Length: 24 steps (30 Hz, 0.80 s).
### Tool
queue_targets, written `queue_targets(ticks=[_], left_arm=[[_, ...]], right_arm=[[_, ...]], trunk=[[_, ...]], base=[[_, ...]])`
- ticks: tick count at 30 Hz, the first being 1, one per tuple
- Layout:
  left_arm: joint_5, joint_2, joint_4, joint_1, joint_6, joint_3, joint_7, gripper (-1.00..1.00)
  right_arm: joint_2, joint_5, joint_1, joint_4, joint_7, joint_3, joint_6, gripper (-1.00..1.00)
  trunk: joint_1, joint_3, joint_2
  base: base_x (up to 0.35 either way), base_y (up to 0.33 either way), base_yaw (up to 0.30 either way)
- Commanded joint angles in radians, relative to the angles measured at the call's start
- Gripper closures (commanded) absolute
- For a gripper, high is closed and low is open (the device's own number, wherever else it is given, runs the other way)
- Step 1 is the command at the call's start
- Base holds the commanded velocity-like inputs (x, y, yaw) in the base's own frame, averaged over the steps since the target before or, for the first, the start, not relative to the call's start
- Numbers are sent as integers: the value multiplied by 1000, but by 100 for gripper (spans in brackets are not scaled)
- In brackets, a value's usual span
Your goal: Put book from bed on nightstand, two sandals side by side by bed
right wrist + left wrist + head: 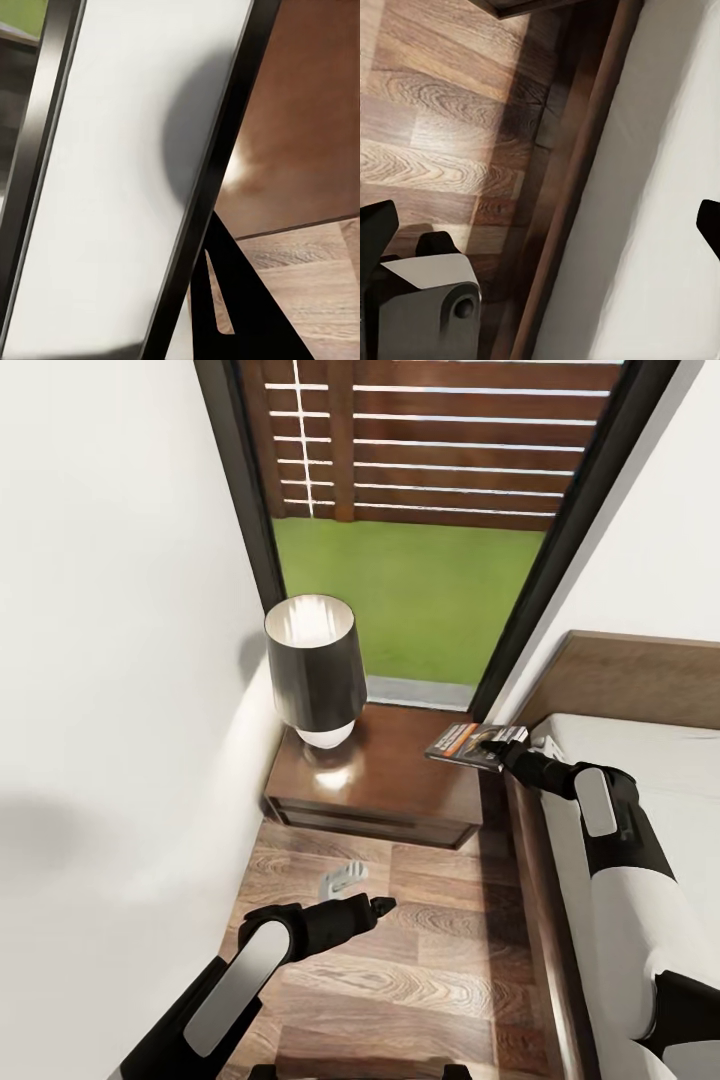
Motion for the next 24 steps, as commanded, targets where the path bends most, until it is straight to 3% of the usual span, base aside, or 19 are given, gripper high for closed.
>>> queue_targets(ticks=[1,24], left_arm=[[11,1,-1,-1,-1,-2,10,-100],[7,12,-2,9,2,2,6,-100]], right_arm=[[0,6,-1,0,9,-3,5,100],[-5,10,-2,-8,1,-5,21,100]], trunk=[[0,-1,-1],[0,16,-1]], base=[[18,0,0],[4,0,0]])
